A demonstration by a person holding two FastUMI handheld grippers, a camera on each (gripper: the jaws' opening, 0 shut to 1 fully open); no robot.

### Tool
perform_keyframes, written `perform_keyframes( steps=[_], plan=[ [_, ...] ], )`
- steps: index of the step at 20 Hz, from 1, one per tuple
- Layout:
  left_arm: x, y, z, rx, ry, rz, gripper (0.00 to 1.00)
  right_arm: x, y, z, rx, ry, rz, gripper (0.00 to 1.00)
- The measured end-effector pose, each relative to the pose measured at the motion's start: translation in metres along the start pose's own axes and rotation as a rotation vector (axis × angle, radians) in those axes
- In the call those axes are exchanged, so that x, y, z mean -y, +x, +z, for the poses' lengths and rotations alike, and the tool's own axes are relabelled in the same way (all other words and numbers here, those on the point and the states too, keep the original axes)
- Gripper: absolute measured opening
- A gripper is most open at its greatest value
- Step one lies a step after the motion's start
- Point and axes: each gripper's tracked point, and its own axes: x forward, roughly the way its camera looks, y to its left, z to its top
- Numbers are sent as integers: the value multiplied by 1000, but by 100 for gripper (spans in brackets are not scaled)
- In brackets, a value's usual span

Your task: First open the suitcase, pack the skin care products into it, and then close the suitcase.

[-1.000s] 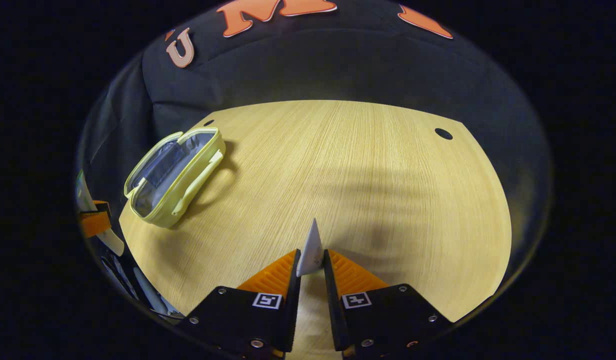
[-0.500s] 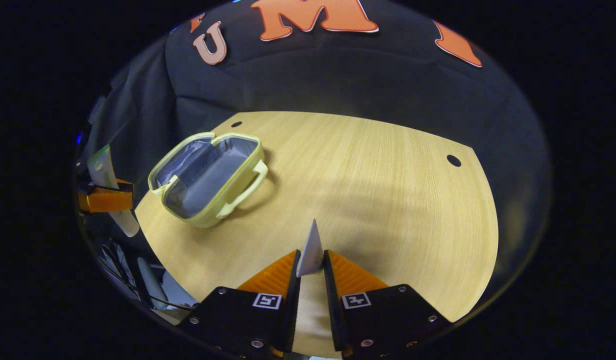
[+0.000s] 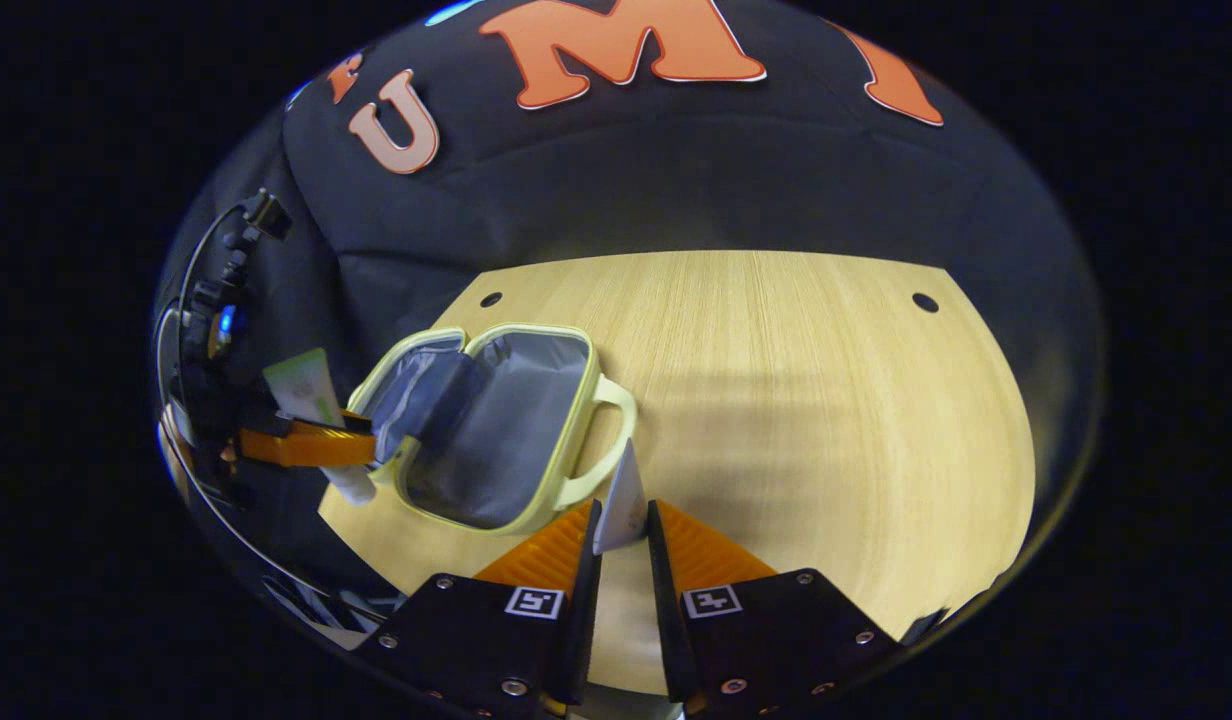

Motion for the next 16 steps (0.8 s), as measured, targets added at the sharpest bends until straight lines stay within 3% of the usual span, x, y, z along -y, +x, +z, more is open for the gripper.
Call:
perform_keyframes(
  steps=[4, 9, 12, 14, 16],
  plan=[
    [-25, 40, 7, -110, 20, -33, 34, -22, 0, -9, -9, 49, -38, 30],
    [-19, 96, 8, -197, -21, -104, 32, -34, -3, -15, -25, 107, -78, 29],
    [-28, 111, 5, -225, -28, -98, 35, -41, -5, -17, -35, 116, -89, 29],
    [-33, 117, 9, -214, -22, -89, 46, -40, -6, -18, -41, 119, -101, 29],
    [-31, 115, 15, -192, -13, -102, 75, -44, -5, -19, -43, 124, -102, 29]
  ],
)
